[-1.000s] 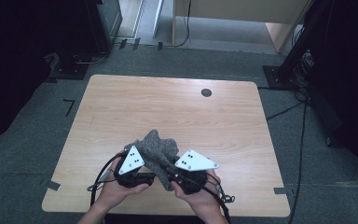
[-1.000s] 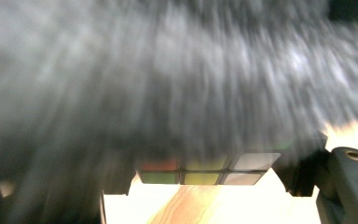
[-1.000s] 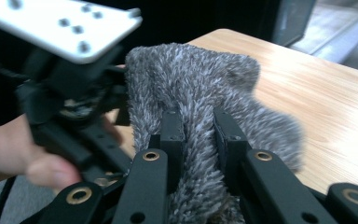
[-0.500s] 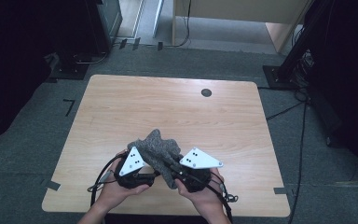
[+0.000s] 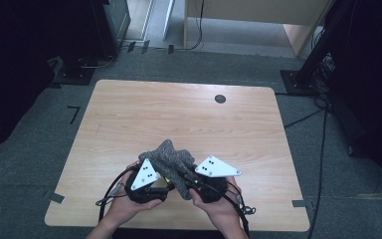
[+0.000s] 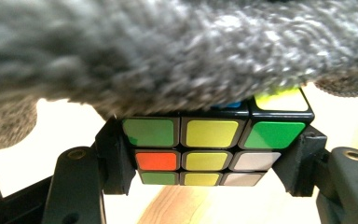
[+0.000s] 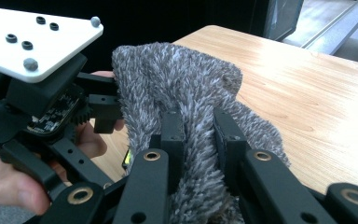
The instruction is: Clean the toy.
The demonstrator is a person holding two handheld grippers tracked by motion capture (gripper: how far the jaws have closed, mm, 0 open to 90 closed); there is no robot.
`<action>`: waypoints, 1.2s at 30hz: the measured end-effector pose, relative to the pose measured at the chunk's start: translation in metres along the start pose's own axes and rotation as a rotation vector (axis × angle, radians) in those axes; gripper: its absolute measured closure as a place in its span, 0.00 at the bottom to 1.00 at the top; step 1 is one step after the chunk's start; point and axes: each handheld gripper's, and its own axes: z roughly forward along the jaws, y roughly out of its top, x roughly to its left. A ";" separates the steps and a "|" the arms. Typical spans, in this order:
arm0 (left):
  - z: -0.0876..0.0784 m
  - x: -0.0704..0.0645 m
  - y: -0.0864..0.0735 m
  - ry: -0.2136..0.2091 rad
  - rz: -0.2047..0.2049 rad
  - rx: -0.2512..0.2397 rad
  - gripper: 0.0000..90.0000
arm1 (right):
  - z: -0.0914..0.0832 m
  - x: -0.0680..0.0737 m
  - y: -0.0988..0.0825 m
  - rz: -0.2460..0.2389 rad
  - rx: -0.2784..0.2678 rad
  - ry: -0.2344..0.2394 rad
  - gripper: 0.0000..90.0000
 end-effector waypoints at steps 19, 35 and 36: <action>-0.003 0.005 0.000 0.016 -0.015 -0.003 0.38 | 0.001 0.005 0.000 0.000 0.002 0.036 0.87; -0.006 0.003 0.000 -0.027 -0.008 -0.062 0.38 | -0.008 -0.013 0.001 0.068 -0.034 -0.026 0.87; -0.007 0.004 -0.001 -0.044 -0.008 -0.088 0.38 | -0.010 -0.016 0.002 0.090 -0.041 -0.024 0.87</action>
